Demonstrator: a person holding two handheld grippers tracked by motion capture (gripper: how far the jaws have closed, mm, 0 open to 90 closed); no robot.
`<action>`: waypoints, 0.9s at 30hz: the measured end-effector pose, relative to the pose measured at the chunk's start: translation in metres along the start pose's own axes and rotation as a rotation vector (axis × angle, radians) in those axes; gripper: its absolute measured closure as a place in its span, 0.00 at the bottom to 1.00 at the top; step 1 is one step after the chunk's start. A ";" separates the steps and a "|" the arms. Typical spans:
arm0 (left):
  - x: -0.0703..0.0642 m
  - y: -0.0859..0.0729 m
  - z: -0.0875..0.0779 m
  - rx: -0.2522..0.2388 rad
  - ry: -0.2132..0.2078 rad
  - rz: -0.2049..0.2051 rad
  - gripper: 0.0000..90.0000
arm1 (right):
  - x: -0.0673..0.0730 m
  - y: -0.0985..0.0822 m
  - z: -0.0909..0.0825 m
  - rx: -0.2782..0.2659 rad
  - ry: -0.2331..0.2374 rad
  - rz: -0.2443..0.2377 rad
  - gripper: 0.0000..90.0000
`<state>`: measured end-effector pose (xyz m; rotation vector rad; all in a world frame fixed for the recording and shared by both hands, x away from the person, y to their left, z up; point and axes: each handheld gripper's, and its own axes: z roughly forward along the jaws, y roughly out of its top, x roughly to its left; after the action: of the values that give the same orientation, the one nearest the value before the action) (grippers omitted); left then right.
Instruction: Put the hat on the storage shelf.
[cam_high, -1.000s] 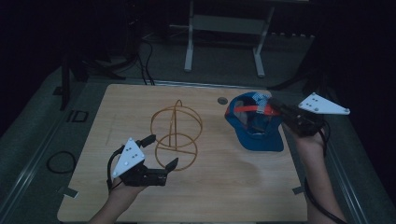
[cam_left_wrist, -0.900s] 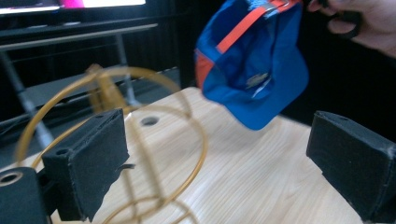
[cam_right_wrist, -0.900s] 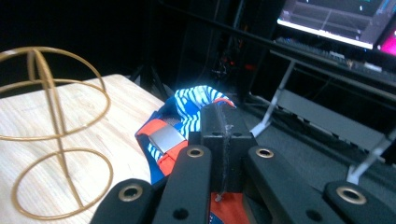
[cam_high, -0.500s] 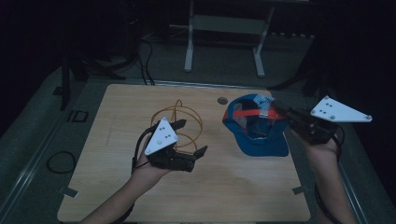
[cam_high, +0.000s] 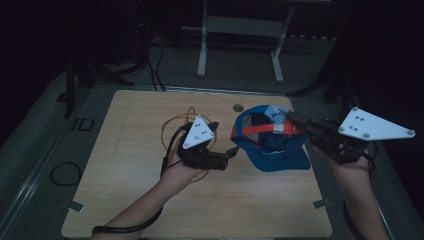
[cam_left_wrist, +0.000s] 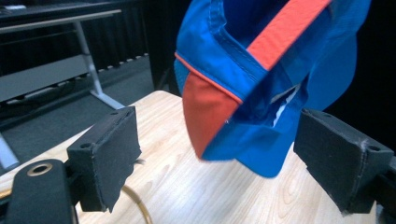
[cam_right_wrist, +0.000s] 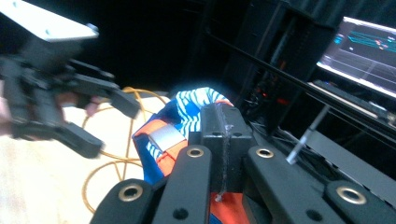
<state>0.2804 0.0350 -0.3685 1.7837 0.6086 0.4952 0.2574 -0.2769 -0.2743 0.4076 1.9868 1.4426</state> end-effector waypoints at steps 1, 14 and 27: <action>0.000 0.001 0.001 0.005 0.002 0.001 0.16 | 0.002 0.002 0.000 -0.001 0.008 -0.007 1.00; -0.003 0.012 0.014 0.018 -0.010 0.007 0.41 | 0.023 0.013 0.003 -0.041 0.102 -0.026 1.00; -0.010 0.015 0.019 0.022 0.104 0.058 1.00 | 0.029 -0.013 0.002 -0.016 0.091 0.026 1.00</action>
<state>0.2865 0.0110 -0.3598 1.8093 0.6377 0.6264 0.2387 -0.2628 -0.2961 0.3680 2.0473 1.5161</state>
